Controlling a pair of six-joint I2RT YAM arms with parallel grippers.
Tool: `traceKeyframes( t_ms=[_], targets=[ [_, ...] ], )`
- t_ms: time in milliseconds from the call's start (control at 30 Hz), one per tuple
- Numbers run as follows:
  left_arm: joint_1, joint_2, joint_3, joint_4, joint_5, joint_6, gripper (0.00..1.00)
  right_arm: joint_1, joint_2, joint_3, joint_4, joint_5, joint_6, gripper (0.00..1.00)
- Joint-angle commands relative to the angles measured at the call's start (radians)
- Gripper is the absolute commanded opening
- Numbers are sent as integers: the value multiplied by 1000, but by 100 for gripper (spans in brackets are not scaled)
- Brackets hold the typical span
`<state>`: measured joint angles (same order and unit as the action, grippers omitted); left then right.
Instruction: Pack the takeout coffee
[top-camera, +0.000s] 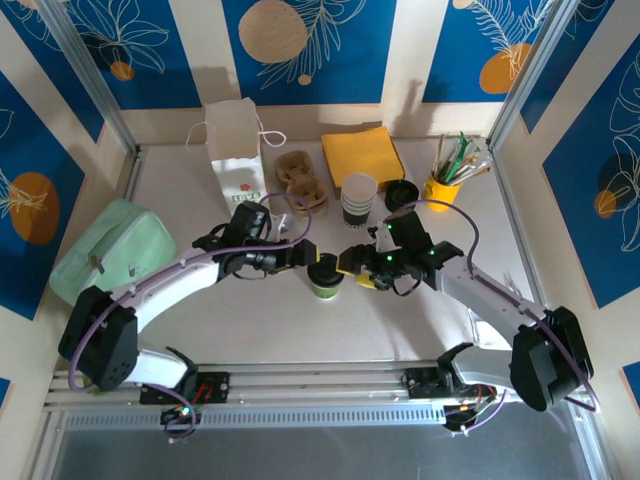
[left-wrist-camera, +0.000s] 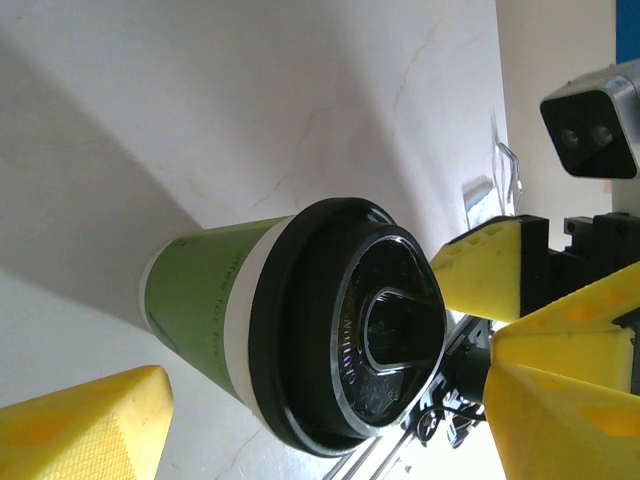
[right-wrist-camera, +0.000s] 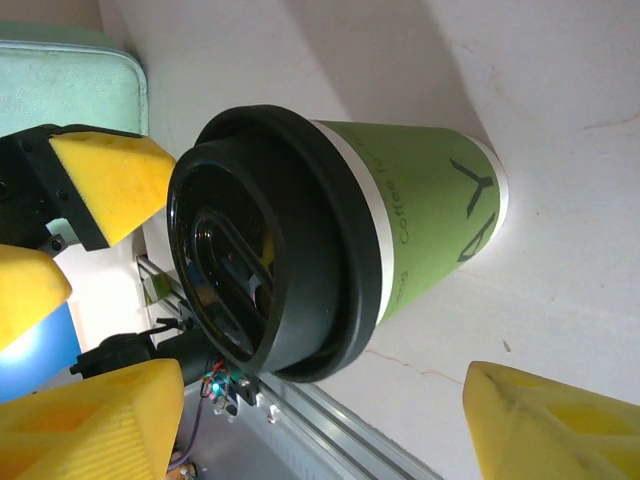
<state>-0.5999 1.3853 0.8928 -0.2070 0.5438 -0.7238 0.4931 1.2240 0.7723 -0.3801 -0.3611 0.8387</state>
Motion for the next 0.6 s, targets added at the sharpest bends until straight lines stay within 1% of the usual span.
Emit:
traceKeyframes(
  t_ms=[0,167,233,567],
  targets=[
    [-8,19,-16,63,59,24,80,9,20,38,31,1,9,74],
    [-8,56,-24,93,89,28,77,10,47,45,59,0,20,73],
    [-9,68,-25,93,92,30,73,9,52,48,58,11,20,72],
    [-9,78,-45,91,84,37,68,10,57,33,67,51,29,66]
  ],
)
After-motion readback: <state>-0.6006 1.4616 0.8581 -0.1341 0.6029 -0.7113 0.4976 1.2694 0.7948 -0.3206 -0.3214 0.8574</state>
